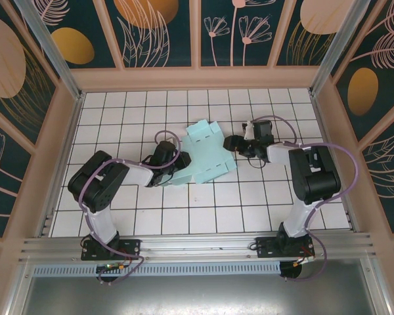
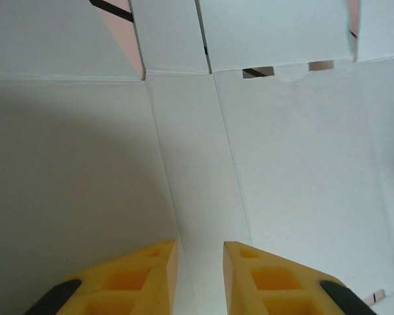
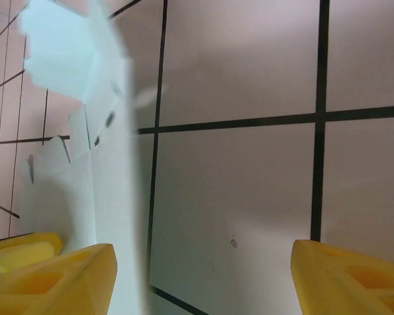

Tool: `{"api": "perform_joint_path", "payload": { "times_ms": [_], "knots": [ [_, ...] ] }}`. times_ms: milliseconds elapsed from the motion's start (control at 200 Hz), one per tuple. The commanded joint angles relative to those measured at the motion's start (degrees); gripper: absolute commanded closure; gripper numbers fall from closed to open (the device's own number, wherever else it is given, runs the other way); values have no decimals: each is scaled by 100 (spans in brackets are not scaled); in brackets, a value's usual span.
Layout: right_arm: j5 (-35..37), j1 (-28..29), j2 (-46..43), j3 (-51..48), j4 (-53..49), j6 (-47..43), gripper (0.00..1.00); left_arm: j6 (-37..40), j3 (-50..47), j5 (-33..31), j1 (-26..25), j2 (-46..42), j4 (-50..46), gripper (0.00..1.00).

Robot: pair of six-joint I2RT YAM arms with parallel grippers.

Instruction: Fold the paper box

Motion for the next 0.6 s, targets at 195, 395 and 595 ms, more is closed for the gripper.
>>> {"api": "perform_joint_path", "payload": {
  "times_ms": [195, 395, 595],
  "knots": [
    [-441, 135, 72, 135, 251, -87, 49, -96, -200, -55, 45, 315, -40, 75],
    [-296, 211, -69, 138, 160, -256, 75, -75, -201, -55, 38, 314, -17, 73],
    [239, 280, -133, 214, -179, -479, 93, -55, -240, -104, 35, 214, -33, 70]
  ]
}}
